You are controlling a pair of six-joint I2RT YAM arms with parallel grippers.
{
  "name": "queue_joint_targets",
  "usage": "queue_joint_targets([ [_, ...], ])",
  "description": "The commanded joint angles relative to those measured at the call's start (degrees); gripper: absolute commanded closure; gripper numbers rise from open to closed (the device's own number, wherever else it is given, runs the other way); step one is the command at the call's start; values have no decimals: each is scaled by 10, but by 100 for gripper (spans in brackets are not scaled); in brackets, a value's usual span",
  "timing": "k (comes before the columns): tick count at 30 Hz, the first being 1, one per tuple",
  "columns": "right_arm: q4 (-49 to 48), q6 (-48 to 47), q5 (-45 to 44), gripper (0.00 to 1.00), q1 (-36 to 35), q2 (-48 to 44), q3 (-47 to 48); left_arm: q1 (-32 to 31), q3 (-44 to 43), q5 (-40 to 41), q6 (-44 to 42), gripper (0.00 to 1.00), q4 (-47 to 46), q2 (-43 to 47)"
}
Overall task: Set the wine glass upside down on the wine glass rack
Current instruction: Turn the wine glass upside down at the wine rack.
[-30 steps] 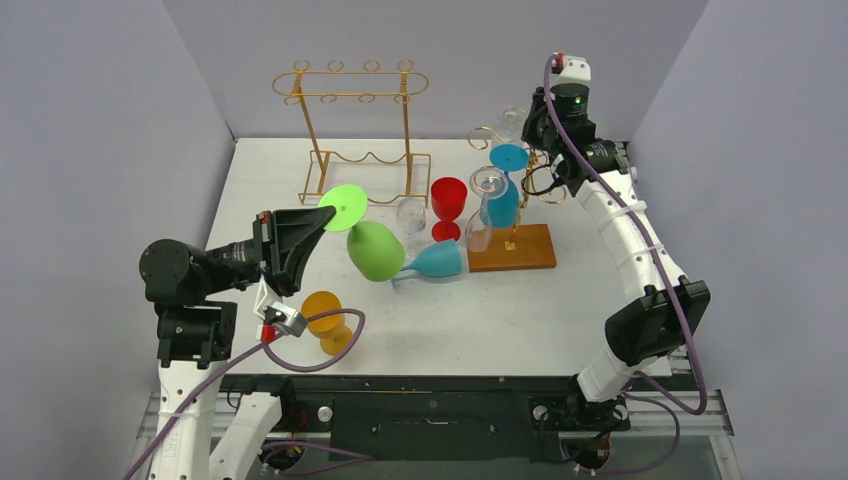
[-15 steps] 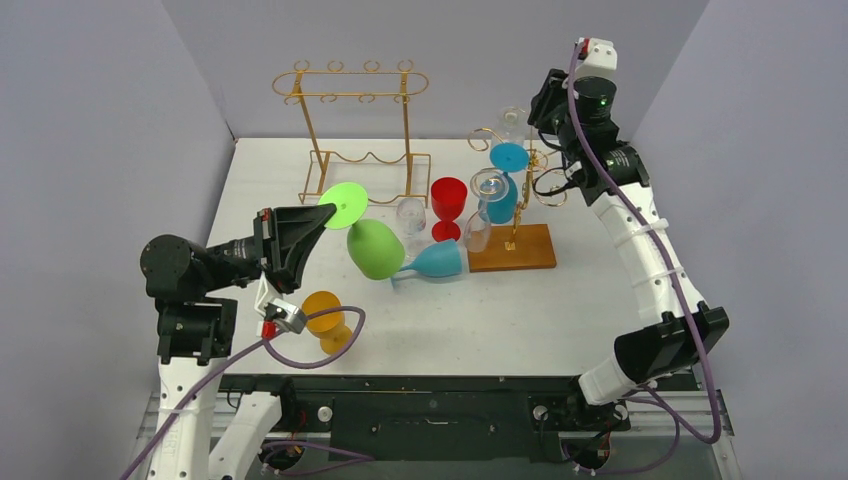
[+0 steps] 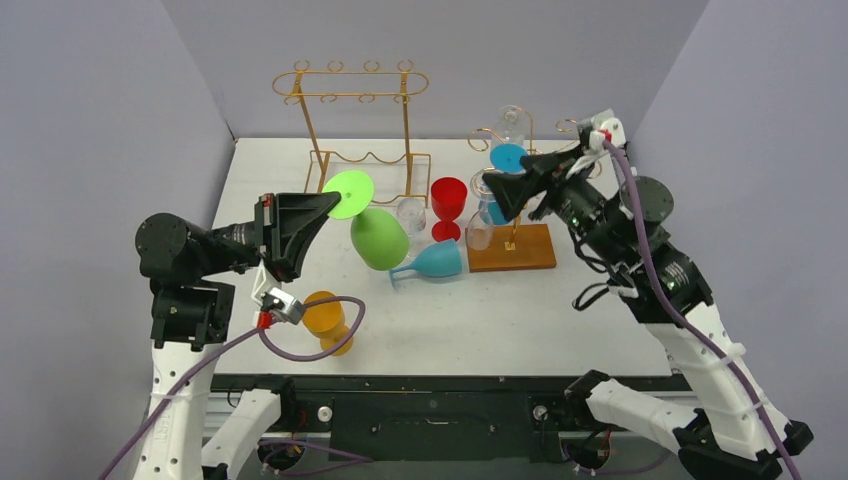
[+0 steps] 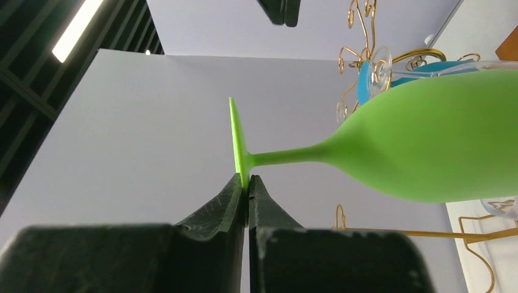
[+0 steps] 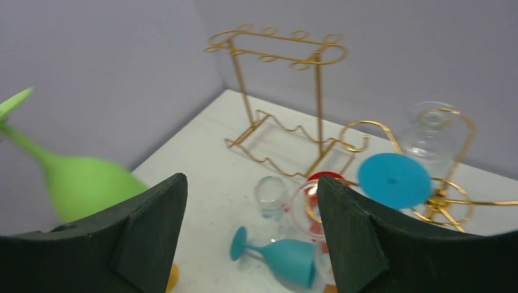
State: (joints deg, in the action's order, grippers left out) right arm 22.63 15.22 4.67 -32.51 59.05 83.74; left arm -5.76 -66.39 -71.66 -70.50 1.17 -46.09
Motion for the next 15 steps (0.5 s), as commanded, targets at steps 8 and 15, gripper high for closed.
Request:
queue_joint_targets([
  [8, -292, -39, 301, 25, -178, -49, -209, -9, -50, -83, -34, 100, -3, 9],
  [15, -349, -20, 336, 25, -211, 16, -185, -9, -34, -123, 6, 100, -68, 19],
])
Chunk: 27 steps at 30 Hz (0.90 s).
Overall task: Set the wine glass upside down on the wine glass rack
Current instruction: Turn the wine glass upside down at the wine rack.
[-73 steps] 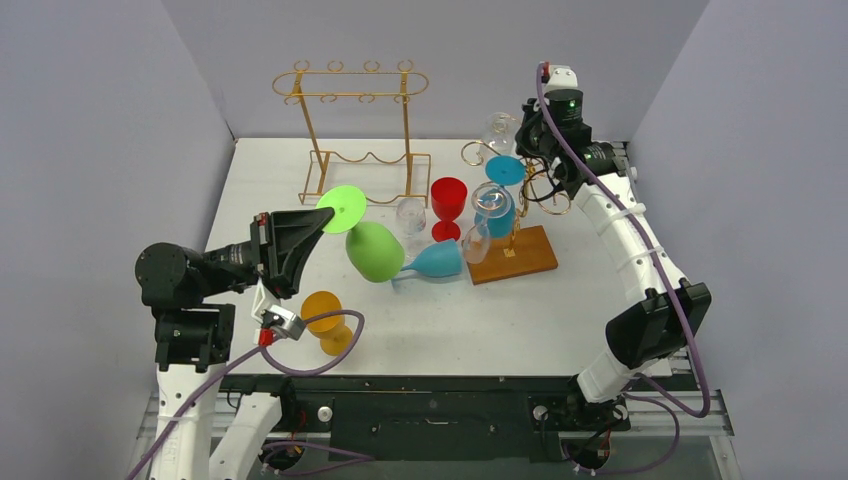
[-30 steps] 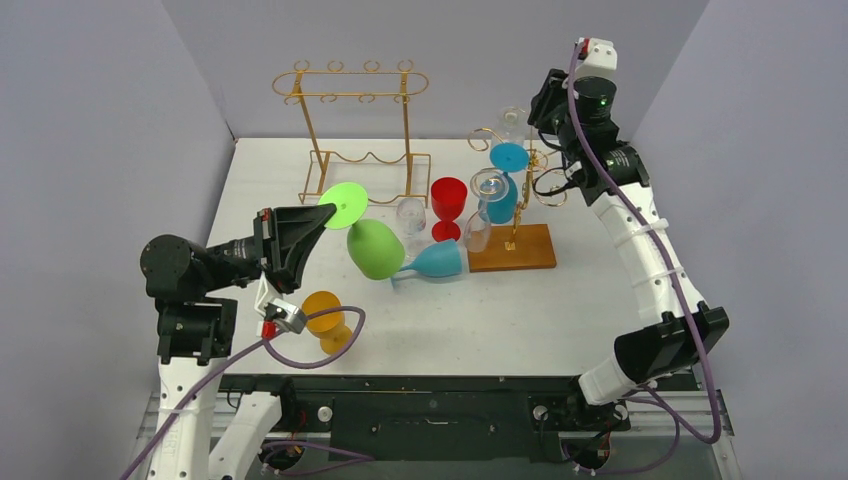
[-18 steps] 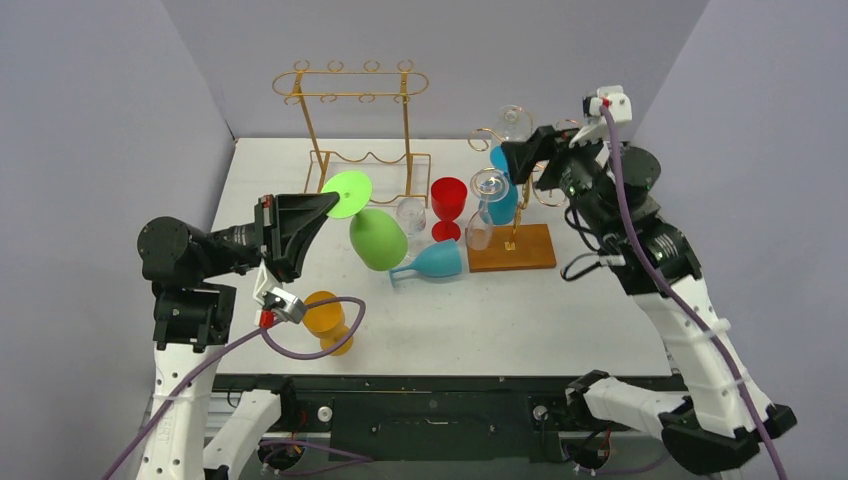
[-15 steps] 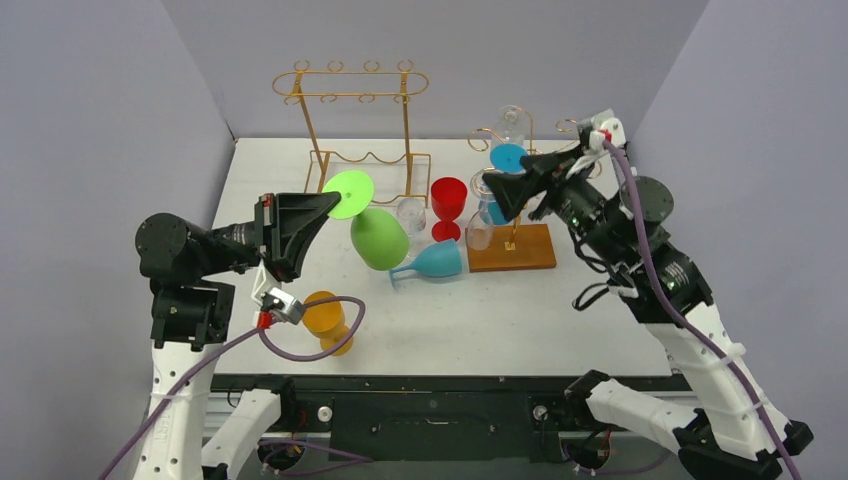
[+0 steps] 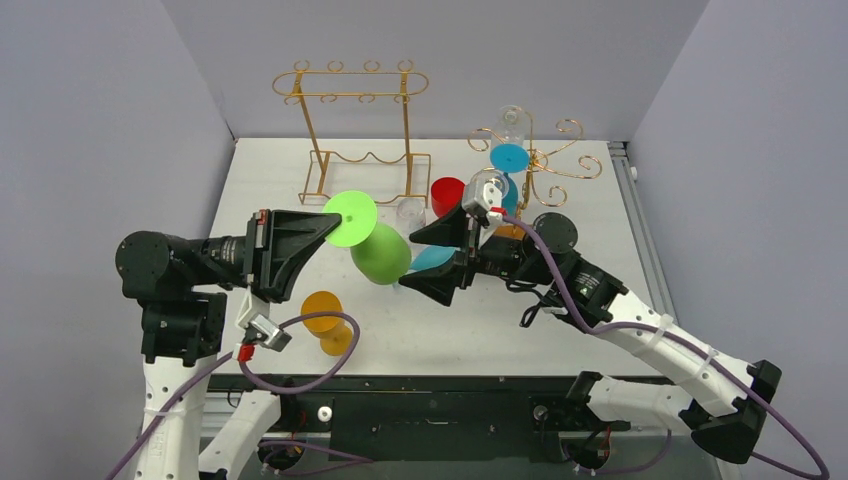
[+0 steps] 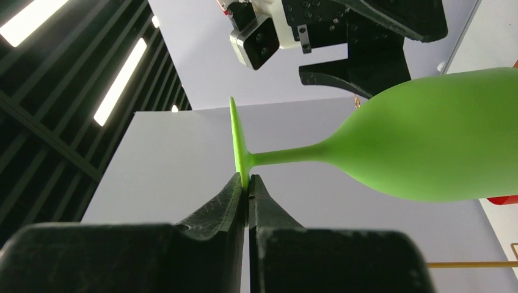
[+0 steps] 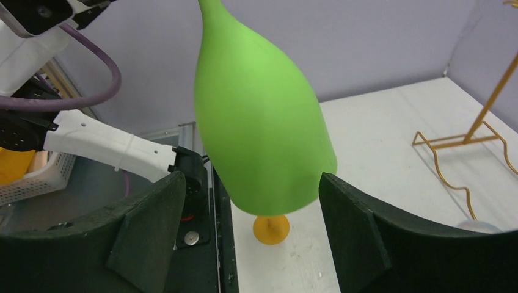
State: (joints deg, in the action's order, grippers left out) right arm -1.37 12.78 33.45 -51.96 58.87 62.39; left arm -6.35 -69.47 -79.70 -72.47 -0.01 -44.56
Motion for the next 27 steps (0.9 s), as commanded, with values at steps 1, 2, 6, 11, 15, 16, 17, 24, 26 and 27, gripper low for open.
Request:
queue_joint_targets([
  [1, -115, 4, 49, 24, -21, 27, 31, -3, -1, -47, 36, 100, -72, 3],
  [2, -119, 4, 51, 24, -26, 37, 33, -3, 1, -49, 48, 100, -85, 2],
  [6, -136, 5, 61, 24, -46, 77, 40, -3, 3, -54, 56, 100, -101, -2],
  [11, -154, 5, 61, 24, -63, 114, 58, -3, 6, -55, 58, 100, -111, -3],
  [15, -186, 33, 79, 23, -71, 138, 65, -3, 10, -47, 58, 100, -116, -3],
  [16, -193, 39, 82, 23, -73, 145, 66, -3, 11, -45, 57, 100, -116, -3],
  [17, -194, 44, 82, 23, -74, 149, 67, -3, 12, -44, 55, 100, -116, -2],
  [24, -255, 87, 43, 23, -76, 134, 16, -3, 22, 5, 23, 100, -116, -3],
  [26, -254, 85, 13, 23, -76, 125, 8, -4, 22, 25, 20, 100, -114, -3],
  [27, -259, 85, -1, 23, -76, 120, 3, -3, 23, 35, 20, 100, -113, -2],
])
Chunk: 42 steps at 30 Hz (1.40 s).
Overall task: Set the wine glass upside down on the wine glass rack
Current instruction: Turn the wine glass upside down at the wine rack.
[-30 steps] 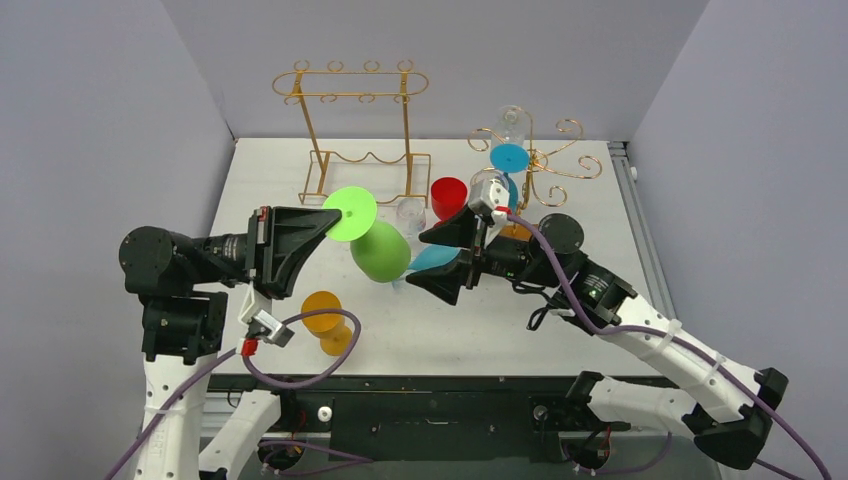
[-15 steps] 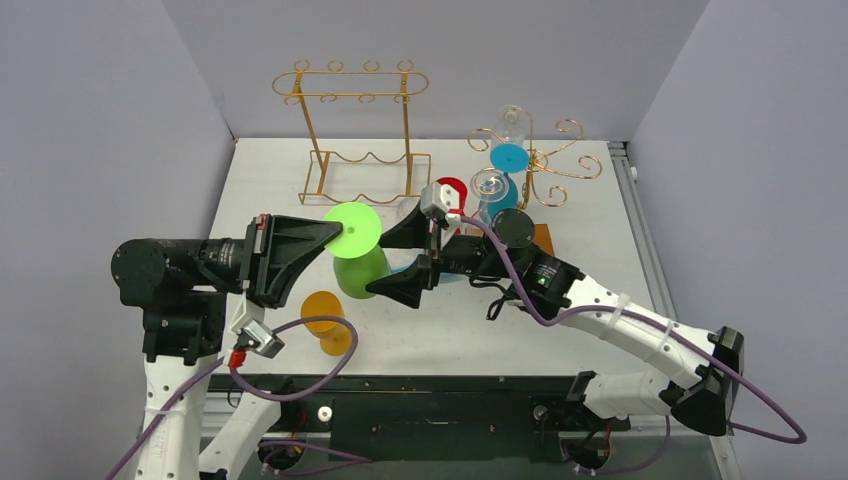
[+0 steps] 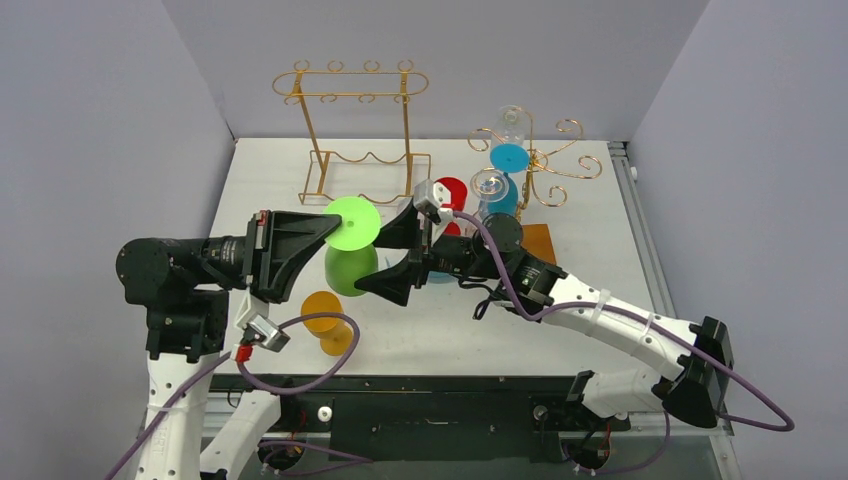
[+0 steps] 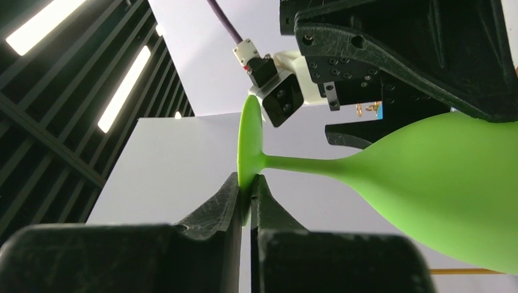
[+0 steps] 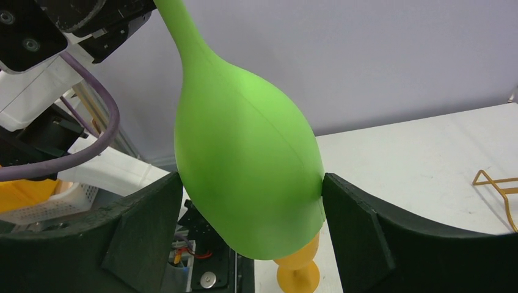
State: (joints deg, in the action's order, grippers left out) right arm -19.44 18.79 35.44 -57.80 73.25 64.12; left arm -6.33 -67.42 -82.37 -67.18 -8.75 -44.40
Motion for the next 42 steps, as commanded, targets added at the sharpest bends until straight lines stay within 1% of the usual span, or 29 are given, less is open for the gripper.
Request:
queue_joint_targets([
  [1, -87, 27, -33, 23, -18, -27, -19, -3, 3, 71, -33, 100, -26, -2],
  [5, -128, 49, -38, 22, -18, -23, -31, -4, 5, 106, -20, 100, -29, 1],
  [6, -142, 59, -30, 22, -20, -16, -29, -5, 9, 120, -8, 100, -44, 1],
  [9, -170, 85, 3, 22, -26, 15, -11, -11, 23, 173, 65, 100, -128, -3],
  [13, -177, 106, 29, 22, -35, 51, 13, -27, 15, 236, 81, 100, -149, -11],
  [16, -176, 105, 15, 22, -39, 62, 20, -38, 12, 259, 51, 100, -128, -10],
  [20, -150, 86, -16, 21, -42, 64, 37, -57, 23, 290, 21, 100, -117, -3],
  [24, -121, 52, -50, 21, -48, 58, 46, -66, 15, 305, 9, 100, -94, -5],
  [28, -102, 42, -46, 21, -51, 67, 62, -74, 19, 314, -11, 100, -105, -10],
  [31, -94, 39, -33, 21, -63, 88, 79, -95, 18, 360, -20, 100, -125, -18],
  [33, -76, 35, -40, 21, -69, 105, 98, -114, 13, 395, -29, 100, -126, -21],
  [38, -92, 43, -61, 21, -71, 124, 104, -142, 4, 439, -32, 100, -109, -19],
  [42, -123, 46, -82, 21, -69, 116, 86, -149, 2, 467, -18, 100, -108, -17],
])
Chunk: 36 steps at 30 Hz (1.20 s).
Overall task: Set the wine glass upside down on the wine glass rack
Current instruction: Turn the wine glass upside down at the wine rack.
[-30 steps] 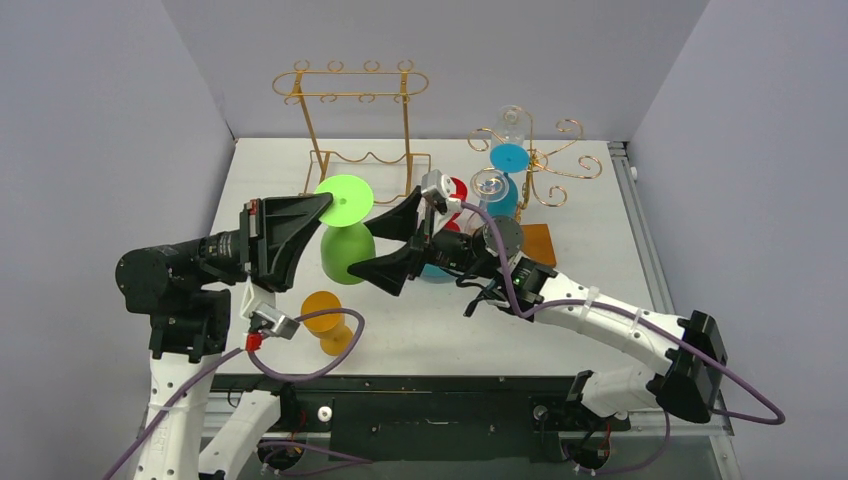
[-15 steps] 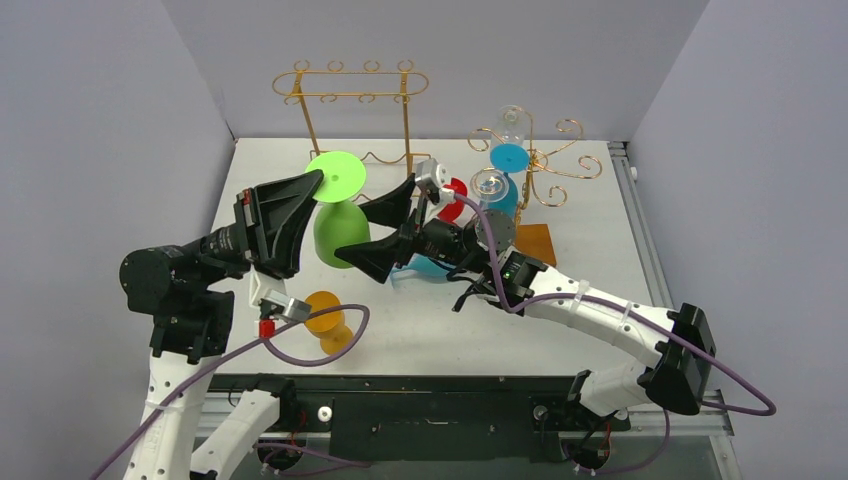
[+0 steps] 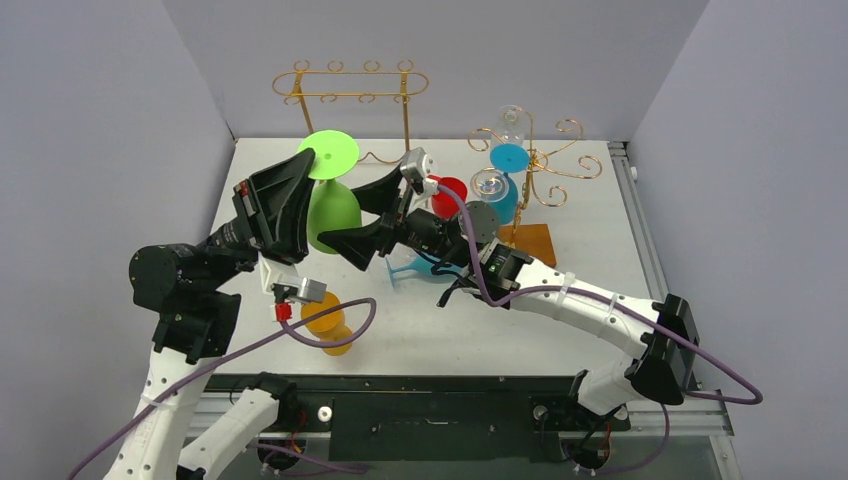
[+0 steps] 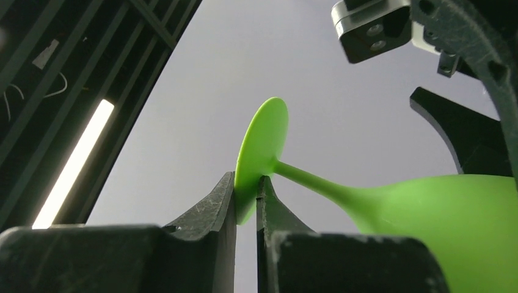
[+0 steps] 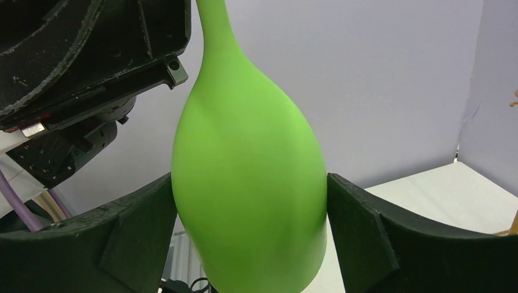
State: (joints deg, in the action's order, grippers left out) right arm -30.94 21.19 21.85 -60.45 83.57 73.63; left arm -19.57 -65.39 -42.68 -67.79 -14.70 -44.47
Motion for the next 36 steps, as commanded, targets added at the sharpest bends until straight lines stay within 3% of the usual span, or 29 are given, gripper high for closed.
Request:
queue_joint_targets([
  [1, -16, 25, 49, 21, -42, 9, -15, -17, -17, 71, -8, 100, -47, -15],
  [3, -22, 28, 36, 21, -39, 0, -24, -16, -14, 67, -3, 100, -46, -11],
  [9, -34, 41, 48, 39, -12, -29, -45, -16, -10, 32, 9, 100, -46, -4],
  [13, 23, -11, 28, 39, -11, -66, -59, -17, -4, 21, 7, 78, -51, -1],
  [17, 93, -62, 6, 39, -11, -96, -67, -17, -6, 19, 11, 45, -59, -4],
  [23, 149, -105, -50, 42, -10, -150, -111, -17, -4, 10, 14, 28, -58, -3],
  [25, 153, -110, -85, 42, -8, -179, -142, -17, 0, 5, 13, 15, -45, 2],
  [33, 135, -100, -156, 46, 41, -279, -211, -16, 10, -47, -31, 3, 41, 11],
  [36, 111, -88, -156, 47, 59, -291, -221, -16, 12, -68, -56, 3, 76, 12],
])
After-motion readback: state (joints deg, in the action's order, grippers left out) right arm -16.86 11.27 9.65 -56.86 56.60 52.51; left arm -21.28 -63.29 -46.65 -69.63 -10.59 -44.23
